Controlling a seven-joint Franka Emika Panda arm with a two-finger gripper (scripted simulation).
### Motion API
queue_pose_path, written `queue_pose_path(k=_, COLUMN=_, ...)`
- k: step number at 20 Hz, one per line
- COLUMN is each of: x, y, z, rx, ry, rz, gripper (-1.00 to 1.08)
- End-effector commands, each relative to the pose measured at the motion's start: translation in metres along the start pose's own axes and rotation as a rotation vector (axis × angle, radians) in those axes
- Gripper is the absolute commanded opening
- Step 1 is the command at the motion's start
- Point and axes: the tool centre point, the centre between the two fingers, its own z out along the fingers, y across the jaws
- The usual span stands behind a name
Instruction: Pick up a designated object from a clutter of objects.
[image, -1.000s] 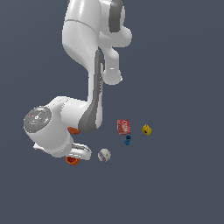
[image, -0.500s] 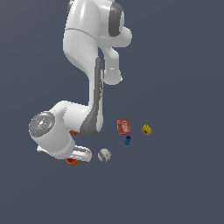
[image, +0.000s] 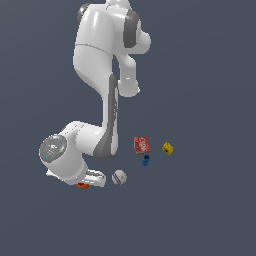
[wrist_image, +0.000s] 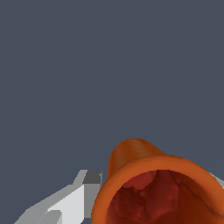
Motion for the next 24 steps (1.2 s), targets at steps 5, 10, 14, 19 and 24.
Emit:
queue_pose_path(k=5, x=0.001, y=0.0, z=0.0, rx=0.0, ry=0.001, rz=0.0, gripper=-1.0)
queue_pose_path(k=10, x=0.0, y=0.0, z=0.0, rx=0.0, ry=0.001, rz=0.0, gripper=-1.0)
queue_pose_path(k=14, x=-0.001, y=-0.001, z=-0.002, rx=0.0, ry=0.001, rz=0.0, gripper=-1.0)
queue_pose_path(k=19, x=-0.007, y=-0.007, z=-0.01, rx=0.0, ry=0.001, rz=0.0, gripper=-1.0)
queue_pose_path(k=24, x=-0.019, y=-0.018, z=-0.026, rx=0.0, ry=0.001, rz=0.0, gripper=-1.0)
